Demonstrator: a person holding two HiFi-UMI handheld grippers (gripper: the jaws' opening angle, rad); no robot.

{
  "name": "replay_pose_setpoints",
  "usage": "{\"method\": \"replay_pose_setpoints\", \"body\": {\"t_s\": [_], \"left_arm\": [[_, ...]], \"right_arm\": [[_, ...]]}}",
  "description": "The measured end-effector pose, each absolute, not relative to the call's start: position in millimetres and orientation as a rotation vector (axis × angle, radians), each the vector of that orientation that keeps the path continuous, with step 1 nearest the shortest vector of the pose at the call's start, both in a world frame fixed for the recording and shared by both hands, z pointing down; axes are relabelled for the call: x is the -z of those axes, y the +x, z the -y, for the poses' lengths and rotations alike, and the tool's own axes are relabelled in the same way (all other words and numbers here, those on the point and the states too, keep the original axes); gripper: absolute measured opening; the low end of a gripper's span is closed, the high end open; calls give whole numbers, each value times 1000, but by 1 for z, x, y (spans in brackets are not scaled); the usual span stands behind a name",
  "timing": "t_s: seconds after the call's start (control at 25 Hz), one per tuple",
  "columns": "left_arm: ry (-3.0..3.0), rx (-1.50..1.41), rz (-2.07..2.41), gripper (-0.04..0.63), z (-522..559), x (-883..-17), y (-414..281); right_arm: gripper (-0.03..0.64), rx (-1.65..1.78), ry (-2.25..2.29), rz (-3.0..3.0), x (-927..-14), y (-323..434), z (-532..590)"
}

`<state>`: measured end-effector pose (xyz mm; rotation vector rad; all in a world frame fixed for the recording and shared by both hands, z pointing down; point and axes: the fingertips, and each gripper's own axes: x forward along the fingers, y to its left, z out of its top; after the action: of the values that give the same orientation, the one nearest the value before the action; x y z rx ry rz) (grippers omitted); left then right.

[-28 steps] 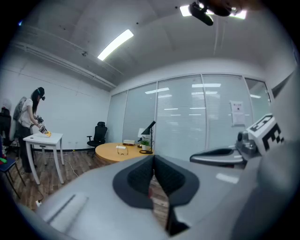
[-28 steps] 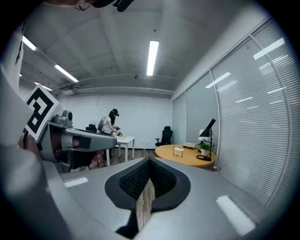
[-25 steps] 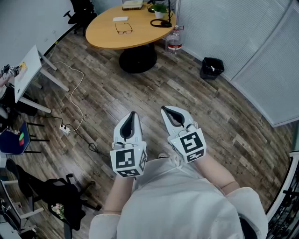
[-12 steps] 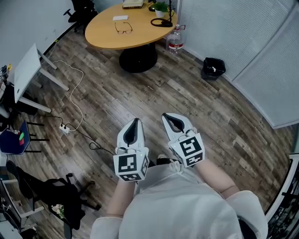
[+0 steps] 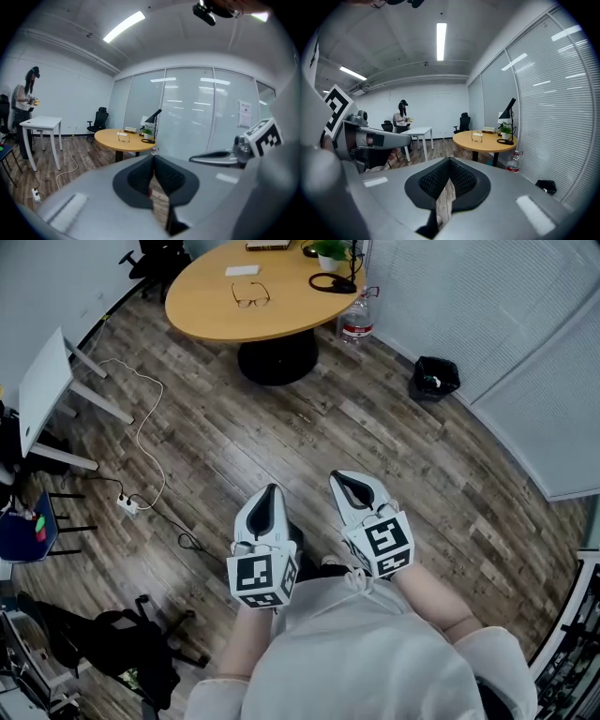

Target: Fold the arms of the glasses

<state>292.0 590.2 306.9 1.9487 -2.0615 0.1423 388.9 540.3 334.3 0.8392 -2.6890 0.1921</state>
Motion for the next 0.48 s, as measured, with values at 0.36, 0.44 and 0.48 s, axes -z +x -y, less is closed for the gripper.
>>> {"method": "replay_pose_setpoints", "body": {"t_s": [0.36, 0.44, 0.48], "left_arm": [[2018, -127, 1951, 6, -464, -302, 162], [2041, -119, 1935, 6, -435, -295, 126], [2051, -114, 1930, 6, -422, -291, 108]], "right_arm": [[0, -209, 904, 2633, -326, 256, -428], [0, -204, 928, 2631, -319, 221, -402], [0, -200, 940, 2630, -316, 204, -389]]}}
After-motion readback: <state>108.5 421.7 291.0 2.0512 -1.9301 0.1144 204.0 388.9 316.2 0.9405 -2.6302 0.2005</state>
